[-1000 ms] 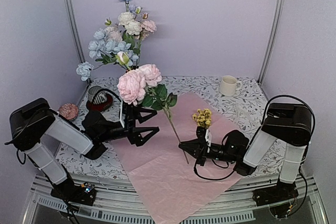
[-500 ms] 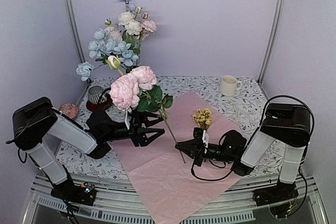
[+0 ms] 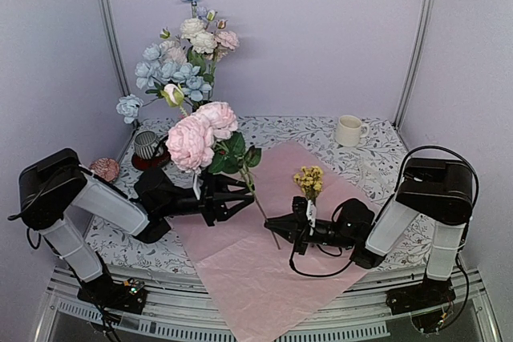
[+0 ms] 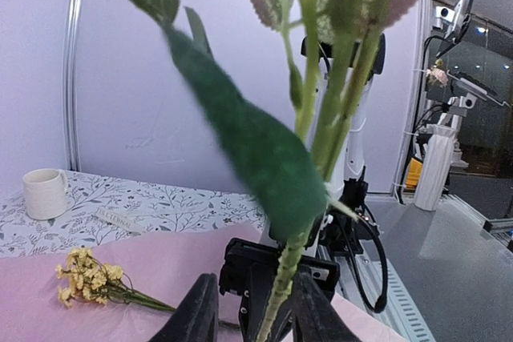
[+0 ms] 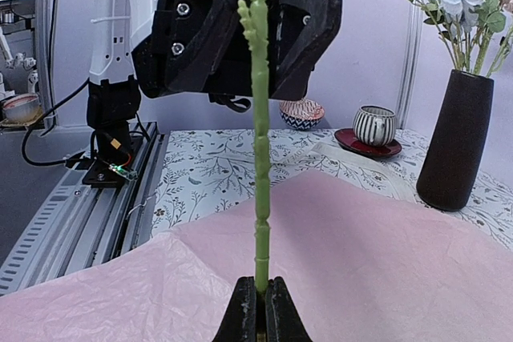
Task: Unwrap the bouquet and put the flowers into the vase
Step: Pass from the right arm to the left
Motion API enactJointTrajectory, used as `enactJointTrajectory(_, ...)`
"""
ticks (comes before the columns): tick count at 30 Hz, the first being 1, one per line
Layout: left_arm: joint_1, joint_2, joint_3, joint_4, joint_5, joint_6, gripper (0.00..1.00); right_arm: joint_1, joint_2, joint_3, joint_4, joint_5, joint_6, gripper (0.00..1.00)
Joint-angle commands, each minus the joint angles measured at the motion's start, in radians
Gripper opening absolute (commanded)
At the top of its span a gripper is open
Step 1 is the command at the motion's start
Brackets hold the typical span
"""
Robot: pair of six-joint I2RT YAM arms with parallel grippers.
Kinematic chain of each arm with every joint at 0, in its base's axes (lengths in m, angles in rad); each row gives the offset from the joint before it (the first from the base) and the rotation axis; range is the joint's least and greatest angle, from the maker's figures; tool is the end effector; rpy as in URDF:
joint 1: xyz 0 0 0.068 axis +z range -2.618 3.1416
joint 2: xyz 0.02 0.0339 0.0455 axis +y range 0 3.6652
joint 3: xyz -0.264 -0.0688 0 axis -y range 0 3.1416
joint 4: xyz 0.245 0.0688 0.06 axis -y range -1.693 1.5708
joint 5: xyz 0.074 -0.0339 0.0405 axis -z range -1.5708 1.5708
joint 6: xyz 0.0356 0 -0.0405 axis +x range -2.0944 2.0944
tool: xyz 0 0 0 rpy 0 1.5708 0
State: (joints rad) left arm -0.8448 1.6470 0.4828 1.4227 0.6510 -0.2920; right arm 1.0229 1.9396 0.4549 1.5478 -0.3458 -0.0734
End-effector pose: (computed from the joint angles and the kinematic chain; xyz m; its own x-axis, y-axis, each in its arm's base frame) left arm 0.1771 -0.2320 0.2016 -0.1207 -0.2090 -0.9704 0.9910 0.0311 -0.1300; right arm 0.1477 0.2652 0.1276 0.1046 0.0389 -0.9938 -0.9743 0.2047 -0.0945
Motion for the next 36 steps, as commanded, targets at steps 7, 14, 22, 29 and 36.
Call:
enactJointTrajectory(7, -0.021, -0.065, 0.011, -0.028, 0.020, 0.008, 0.27, 0.007, 0.028, 0.026, 0.118, -0.004, -0.021, 0.03)
enactJointTrajectory(14, -0.023, -0.082, 0.015, -0.069, 0.015, 0.026, 0.05, 0.009, 0.025, 0.029, 0.101, 0.011, -0.031, 0.04)
enactJointTrajectory(22, -0.022, -0.104, 0.017, -0.125, -0.005, 0.053, 0.00, 0.009, 0.014, 0.018, 0.110, 0.020, -0.049, 0.45)
enactJointTrajectory(29, -0.020, -0.144, 0.017, -0.220, -0.081, 0.110, 0.00, 0.009, -0.007, -0.025, 0.184, 0.100, -0.081, 0.94)
enactJointTrajectory(36, -0.022, -0.173, 0.014, -0.295, -0.179, 0.146, 0.00, 0.009, -0.026, -0.050, 0.211, 0.137, -0.101, 0.99)
